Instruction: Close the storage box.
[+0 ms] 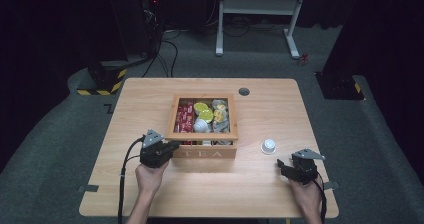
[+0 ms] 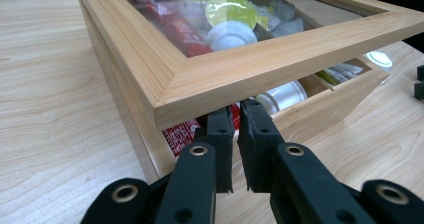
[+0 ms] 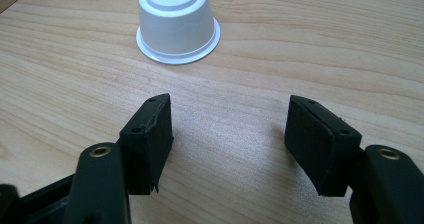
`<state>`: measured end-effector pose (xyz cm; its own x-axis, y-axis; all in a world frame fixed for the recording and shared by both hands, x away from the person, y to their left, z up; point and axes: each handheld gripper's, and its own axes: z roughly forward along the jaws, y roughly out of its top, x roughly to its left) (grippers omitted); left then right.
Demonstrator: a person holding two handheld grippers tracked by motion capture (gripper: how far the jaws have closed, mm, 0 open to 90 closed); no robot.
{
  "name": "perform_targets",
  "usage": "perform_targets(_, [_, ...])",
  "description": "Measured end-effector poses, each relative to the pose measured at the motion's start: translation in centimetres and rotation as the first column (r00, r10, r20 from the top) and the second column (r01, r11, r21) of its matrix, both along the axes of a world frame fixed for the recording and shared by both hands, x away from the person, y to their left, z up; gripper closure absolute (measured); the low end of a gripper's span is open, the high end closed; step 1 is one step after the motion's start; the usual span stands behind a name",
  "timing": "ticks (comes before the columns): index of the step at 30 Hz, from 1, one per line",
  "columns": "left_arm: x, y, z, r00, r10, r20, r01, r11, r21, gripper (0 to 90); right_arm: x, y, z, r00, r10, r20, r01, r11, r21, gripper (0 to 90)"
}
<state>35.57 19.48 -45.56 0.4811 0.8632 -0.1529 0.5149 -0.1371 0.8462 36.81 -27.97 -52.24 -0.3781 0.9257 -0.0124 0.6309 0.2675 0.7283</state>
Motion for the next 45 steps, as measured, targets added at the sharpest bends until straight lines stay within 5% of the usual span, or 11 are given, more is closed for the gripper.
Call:
perform_targets(32, [-0.8, 0.4, -1.5, 0.9994, 0.001, -0.034, -0.001, 1.0, 0.001, 81.2, 0.0, 0.0, 0.0, 1.0, 0.0, -0.002, 0.0, 1.0, 0.0, 35.1])
perform_targets(45, [-1.8, 1.6, -1.7, 0.9995, 0.022, -0.022, -0.023, 0.9987, -0.046, 80.7, 0.1, 0.1, 0.0, 1.0, 0.004, -0.001, -0.004, 1.0, -0.001, 34.9])
